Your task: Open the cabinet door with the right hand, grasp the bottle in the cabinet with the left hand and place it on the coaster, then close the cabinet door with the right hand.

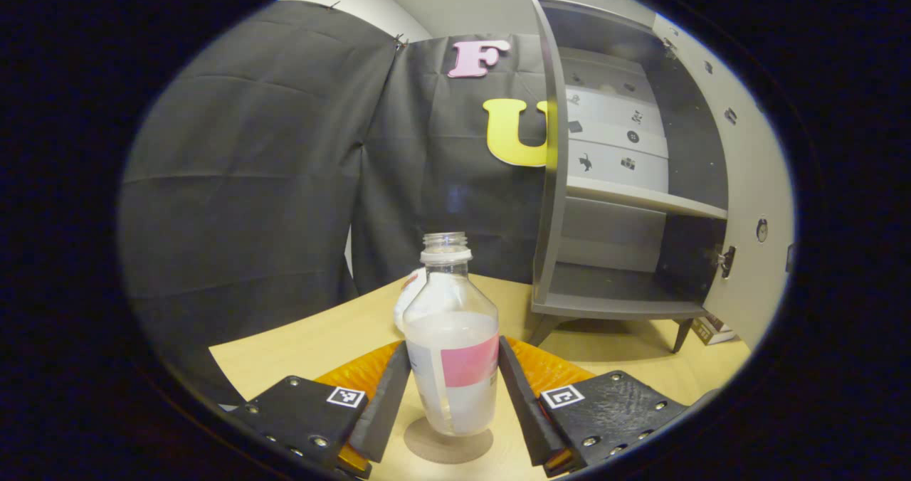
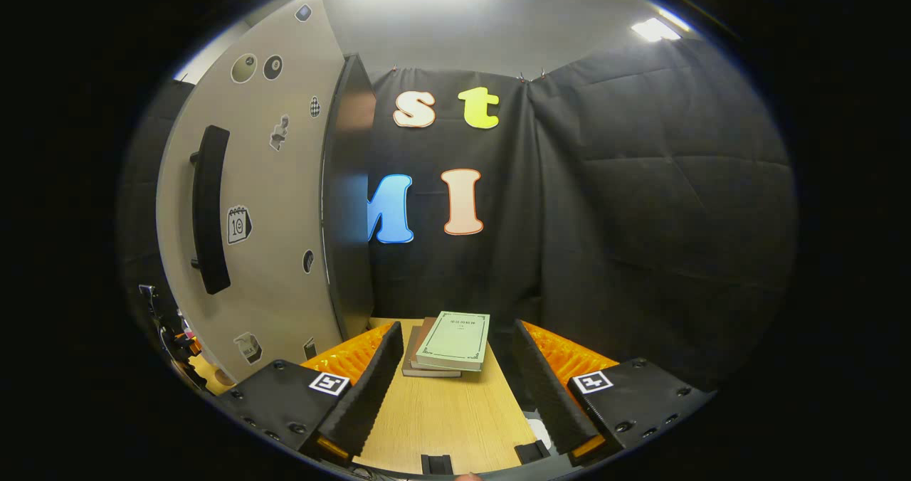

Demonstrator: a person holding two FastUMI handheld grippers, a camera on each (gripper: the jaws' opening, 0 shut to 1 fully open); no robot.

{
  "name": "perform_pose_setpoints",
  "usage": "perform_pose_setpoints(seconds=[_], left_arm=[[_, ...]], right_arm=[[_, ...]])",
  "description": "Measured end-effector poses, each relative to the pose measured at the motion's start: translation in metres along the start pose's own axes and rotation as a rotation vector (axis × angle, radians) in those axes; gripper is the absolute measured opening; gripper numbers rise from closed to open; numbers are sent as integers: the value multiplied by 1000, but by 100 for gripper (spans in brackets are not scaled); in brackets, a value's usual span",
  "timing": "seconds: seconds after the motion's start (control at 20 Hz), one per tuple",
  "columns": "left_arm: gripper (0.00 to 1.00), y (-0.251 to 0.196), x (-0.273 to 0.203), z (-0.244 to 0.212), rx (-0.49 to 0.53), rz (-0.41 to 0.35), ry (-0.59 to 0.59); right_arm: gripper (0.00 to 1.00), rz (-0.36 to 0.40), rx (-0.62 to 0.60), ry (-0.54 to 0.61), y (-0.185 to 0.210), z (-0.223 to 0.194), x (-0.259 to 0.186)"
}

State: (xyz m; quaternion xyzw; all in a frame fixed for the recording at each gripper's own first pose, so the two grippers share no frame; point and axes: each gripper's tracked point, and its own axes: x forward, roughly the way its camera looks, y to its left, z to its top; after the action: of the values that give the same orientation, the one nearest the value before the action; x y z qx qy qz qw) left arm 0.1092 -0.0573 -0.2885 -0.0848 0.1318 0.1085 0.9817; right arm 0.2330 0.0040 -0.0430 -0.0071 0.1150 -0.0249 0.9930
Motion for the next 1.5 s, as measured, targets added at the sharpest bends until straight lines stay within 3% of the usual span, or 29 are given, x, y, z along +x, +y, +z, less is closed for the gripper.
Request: perform_pose_setpoints(seconds=[0.3,0.45,0.5,0.55,0.9,1.1,1.25,1.3,1.35,1.5], left_arm=[[72,7,14,-35,-4,39,45],[72,5,16,-46,8,44,43],[75,3,15,-46,15,47,38],[72,3,13,-49,17,53,45],[76,-8,-1,-54,67,46,72],[72,-1,-1,-54,79,80,82],[81,1,-5,-49,72,99,92],[80,1,-8,-44,71,100,85],[81,-1,-11,-38,69,97,74],[81,-7,-16,-22,92,79,42]], right_arm=[[100,-11,-21,28,1,-11,-1],[98,-21,-28,33,1,-15,1],[93,-21,-28,35,2,-16,1],[98,-16,-26,38,5,-19,1],[99,5,8,36,12,-24,11],[99,10,18,36,10,-25,13],[94,13,26,23,8,-20,12],[99,15,32,18,7,-18,12],[94,19,39,12,7,-15,12],[99,29,52,0,8,-11,12]])
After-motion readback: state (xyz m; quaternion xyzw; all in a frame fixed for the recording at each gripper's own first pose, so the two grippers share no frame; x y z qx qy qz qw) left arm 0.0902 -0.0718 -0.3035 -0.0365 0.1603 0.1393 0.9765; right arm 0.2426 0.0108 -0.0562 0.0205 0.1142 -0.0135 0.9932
